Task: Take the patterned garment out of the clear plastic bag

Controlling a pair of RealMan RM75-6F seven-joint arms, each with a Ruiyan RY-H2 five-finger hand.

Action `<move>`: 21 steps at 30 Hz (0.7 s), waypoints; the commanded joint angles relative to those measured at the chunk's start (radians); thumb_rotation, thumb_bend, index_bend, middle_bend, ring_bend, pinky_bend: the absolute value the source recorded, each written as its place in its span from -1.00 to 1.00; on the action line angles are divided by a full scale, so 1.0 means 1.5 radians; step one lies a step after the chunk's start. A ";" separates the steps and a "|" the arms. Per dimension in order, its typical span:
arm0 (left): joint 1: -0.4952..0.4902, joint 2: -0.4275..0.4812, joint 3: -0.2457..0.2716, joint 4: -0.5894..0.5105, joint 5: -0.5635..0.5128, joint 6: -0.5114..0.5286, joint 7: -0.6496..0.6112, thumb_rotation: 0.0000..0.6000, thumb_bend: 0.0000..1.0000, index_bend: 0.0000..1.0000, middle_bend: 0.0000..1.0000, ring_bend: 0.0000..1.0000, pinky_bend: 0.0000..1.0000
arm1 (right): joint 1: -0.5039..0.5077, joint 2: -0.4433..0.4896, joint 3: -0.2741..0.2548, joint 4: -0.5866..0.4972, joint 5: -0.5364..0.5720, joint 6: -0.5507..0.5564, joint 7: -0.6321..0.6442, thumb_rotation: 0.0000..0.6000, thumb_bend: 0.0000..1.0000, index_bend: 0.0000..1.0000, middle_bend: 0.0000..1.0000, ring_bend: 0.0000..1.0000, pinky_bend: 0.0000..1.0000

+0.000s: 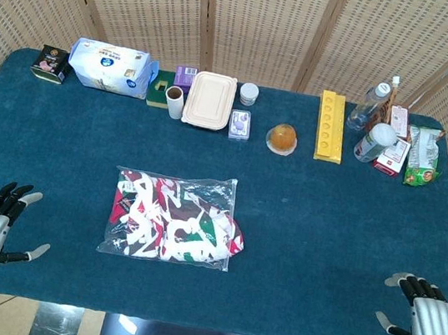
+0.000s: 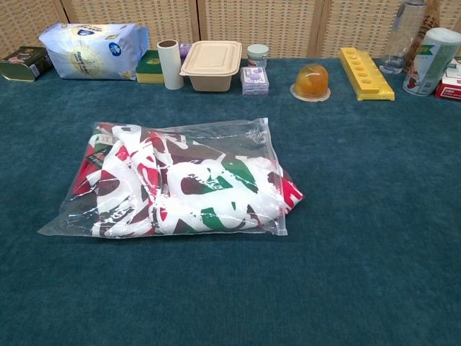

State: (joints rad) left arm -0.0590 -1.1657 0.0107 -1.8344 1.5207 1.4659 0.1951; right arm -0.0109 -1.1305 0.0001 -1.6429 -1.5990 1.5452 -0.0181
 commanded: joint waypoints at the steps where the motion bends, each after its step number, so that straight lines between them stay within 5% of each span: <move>1: -0.001 -0.002 0.000 0.002 -0.004 -0.004 0.001 0.82 -0.75 -0.63 -0.73 -0.89 -0.73 | 0.001 -0.001 0.001 0.001 0.002 -0.003 0.000 0.99 -0.60 -0.24 -0.28 -0.35 -0.32; 21: -0.022 0.007 -0.007 -0.012 0.008 -0.021 0.010 0.82 -0.75 -0.63 -0.73 -0.89 -0.73 | -0.006 -0.001 0.000 0.001 -0.005 0.015 0.002 1.00 -0.60 -0.24 -0.28 -0.35 -0.32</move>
State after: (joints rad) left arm -0.0864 -1.1561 0.0012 -1.8492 1.5291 1.4403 0.2059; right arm -0.0199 -1.1326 -0.0004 -1.6412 -1.6062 1.5684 -0.0140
